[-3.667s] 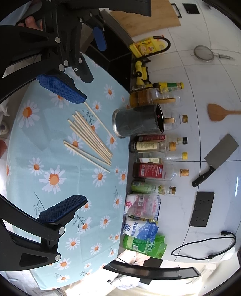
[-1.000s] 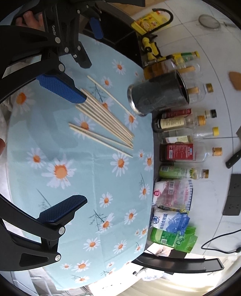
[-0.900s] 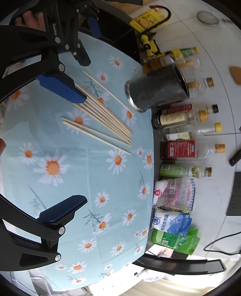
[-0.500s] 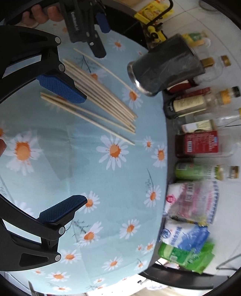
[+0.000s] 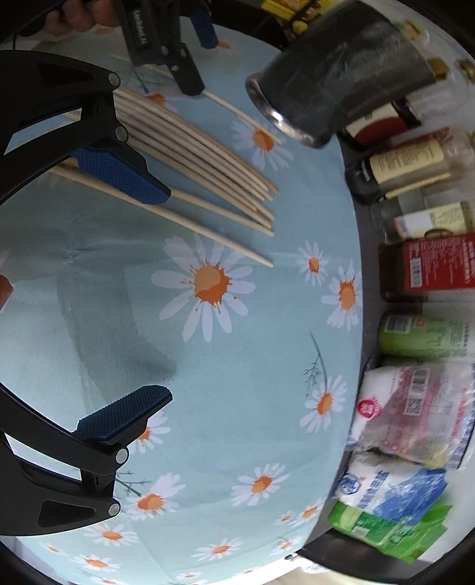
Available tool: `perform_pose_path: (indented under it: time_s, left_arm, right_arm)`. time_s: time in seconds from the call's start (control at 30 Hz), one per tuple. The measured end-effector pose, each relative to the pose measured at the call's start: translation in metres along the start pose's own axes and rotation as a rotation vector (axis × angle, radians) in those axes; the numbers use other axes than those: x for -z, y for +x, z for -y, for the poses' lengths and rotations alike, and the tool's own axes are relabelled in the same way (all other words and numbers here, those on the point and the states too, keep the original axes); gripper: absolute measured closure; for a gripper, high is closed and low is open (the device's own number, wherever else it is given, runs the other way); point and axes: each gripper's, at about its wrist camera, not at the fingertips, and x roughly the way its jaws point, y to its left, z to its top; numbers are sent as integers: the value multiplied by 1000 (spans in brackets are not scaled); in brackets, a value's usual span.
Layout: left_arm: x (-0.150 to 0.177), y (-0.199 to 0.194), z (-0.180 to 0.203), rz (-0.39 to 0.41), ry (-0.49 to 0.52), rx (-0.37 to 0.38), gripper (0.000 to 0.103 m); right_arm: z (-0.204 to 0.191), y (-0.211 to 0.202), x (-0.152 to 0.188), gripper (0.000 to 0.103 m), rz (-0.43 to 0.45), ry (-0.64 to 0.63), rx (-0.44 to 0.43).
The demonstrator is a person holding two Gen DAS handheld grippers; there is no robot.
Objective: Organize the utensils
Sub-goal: 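Lower the right gripper onto one chopstick and close on it, then lift the chopstick with the right gripper over the black utensil holder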
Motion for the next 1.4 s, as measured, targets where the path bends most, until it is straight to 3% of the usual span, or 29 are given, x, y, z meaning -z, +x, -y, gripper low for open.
perform_pose_path:
  time_s: [0.33, 0.5, 0.73, 0.83, 0.87, 0.9, 0.93, 0.97, 1.0, 1.07, 1.1, 1.2, 1.4]
  left_arm:
    - [-15, 9, -8, 15, 120, 81, 4]
    - [-18, 11, -9, 80, 161, 103, 4]
    - [-13, 11, -6, 91, 141, 99, 5]
    - [-4, 3, 3, 118, 181, 120, 23]
    - [-1, -1, 8, 127, 209, 132, 36]
    - [0, -3, 12, 125, 226, 139, 48]
    - [1, -4, 16, 124, 240, 148, 55]
    - [3, -6, 20, 120, 246, 155, 64]
    - [4, -7, 22, 117, 244, 157, 69]
    - [6, -8, 23, 111, 219, 158, 74]
    - [6, -9, 23, 102, 203, 159, 82]
    - [10, -12, 22, 77, 157, 154, 98]
    - [22, -18, 14, 34, 14, 182, 98]
  right_arm:
    - [-6, 7, 1, 8, -9, 125, 73]
    - [-5, 6, 5, 7, 10, 151, 82]
    - [-6, -1, 15, 7, 46, 153, 91]
    - [-6, -2, 14, 10, 40, 165, 99]
    - [-6, -5, 17, 17, 46, 161, 101]
    - [-7, -8, 18, 32, 48, 149, 96]
    - [-9, -11, 18, 41, 49, 129, 85]
    - [-10, -14, 17, 57, 48, 113, 74]
    - [-10, -14, 16, 71, 46, 101, 67]
    - [-6, -17, 18, 90, 51, 82, 53]
    - [-3, -18, 19, 97, 50, 74, 48]
    - [14, -18, 20, 98, 35, 87, -39]
    - [32, -25, 30, 98, 27, 45, -117]
